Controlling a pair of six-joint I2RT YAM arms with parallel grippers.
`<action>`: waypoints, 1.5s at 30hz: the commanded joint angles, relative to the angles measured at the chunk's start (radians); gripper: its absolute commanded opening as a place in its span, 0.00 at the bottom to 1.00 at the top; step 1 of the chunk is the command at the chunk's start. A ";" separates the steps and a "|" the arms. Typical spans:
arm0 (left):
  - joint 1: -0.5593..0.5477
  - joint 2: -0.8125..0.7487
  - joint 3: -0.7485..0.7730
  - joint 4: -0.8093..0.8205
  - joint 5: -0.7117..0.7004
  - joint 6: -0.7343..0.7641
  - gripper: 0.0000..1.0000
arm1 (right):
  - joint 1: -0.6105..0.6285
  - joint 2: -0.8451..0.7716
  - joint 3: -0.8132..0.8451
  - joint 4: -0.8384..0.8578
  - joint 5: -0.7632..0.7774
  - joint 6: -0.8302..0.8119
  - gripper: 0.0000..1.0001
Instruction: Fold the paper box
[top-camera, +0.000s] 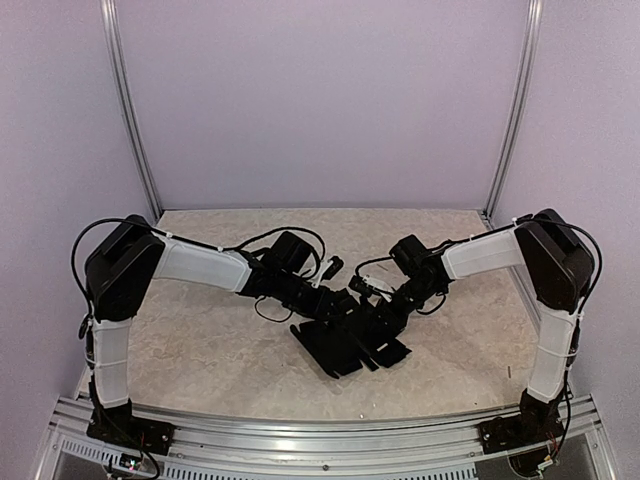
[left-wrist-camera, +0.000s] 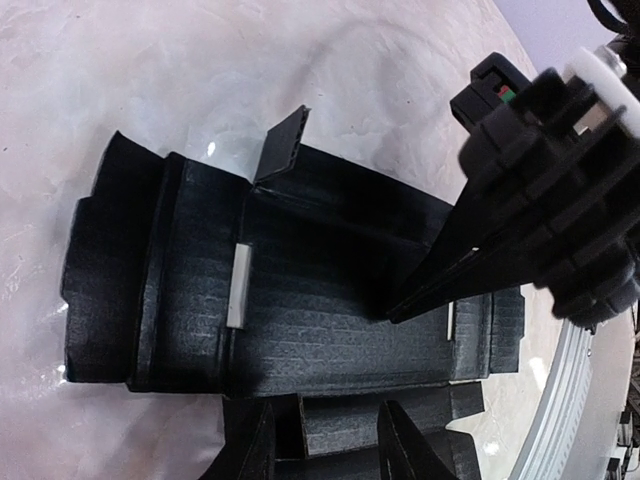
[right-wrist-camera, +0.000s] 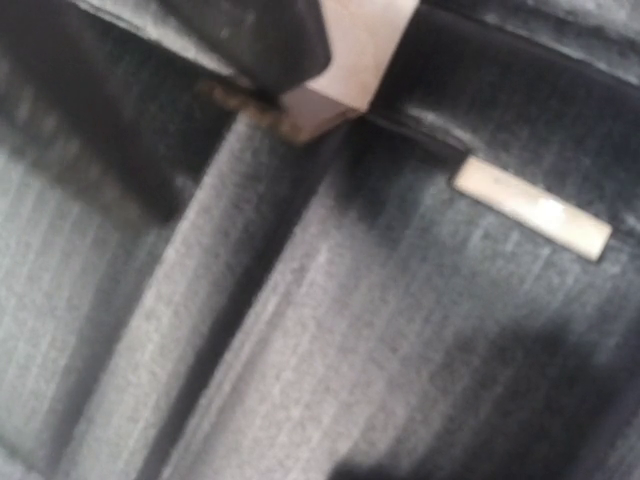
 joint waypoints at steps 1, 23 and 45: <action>-0.028 0.032 0.010 0.021 0.043 0.014 0.36 | -0.001 0.077 -0.018 -0.025 0.127 0.004 0.00; -0.040 0.071 -0.037 -0.081 0.043 -0.026 0.31 | -0.001 0.074 -0.018 -0.024 0.135 0.010 0.00; -0.056 0.115 -0.015 -0.277 -0.185 -0.024 0.27 | -0.010 -0.065 0.016 -0.073 0.110 -0.061 0.00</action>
